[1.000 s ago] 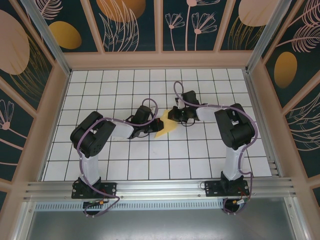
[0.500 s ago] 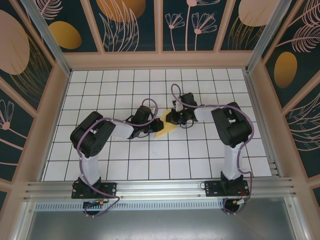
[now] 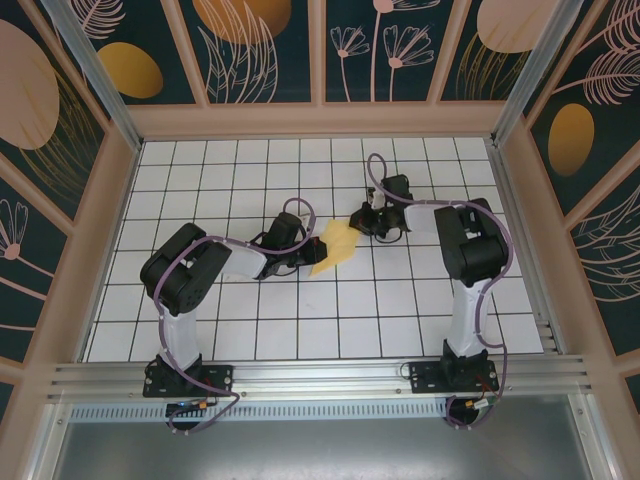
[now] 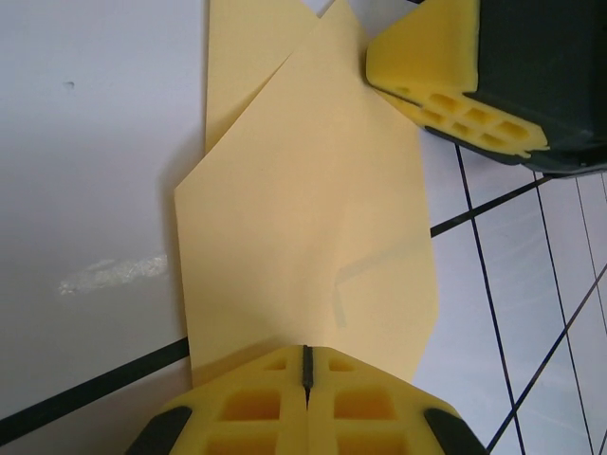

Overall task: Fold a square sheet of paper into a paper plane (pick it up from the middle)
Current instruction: Fourth fold the wing at the center of the table.

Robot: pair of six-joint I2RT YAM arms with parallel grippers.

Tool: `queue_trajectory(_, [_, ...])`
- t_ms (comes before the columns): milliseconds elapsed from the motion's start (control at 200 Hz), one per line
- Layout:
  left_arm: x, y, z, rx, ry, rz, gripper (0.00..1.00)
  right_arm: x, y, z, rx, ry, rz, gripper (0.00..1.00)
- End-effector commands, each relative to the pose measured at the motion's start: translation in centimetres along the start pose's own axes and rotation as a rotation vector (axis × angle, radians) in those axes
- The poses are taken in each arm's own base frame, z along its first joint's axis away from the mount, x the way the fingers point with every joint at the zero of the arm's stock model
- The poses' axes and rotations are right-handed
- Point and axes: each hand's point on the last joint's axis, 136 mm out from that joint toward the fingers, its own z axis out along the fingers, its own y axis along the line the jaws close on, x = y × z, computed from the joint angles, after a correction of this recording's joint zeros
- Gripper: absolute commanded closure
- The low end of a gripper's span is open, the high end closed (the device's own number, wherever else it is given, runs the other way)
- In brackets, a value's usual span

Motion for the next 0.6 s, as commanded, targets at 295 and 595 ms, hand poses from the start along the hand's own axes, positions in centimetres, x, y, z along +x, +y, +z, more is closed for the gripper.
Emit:
queue_trajectory(295, [7.6, 7.6, -0.8, -0.255, 0.231, -0.106, 1.0, -4.0, 2.5, -3.9, 0.037, -0.167, -0.1, 1.0])
queue_trajectory(595, [7.2, 7.5, -0.8, -0.256, 0.218, -0.109, 1.0, 2.0, 5.9, 0.1, -0.06, 0.023, -0.163, 1.0])
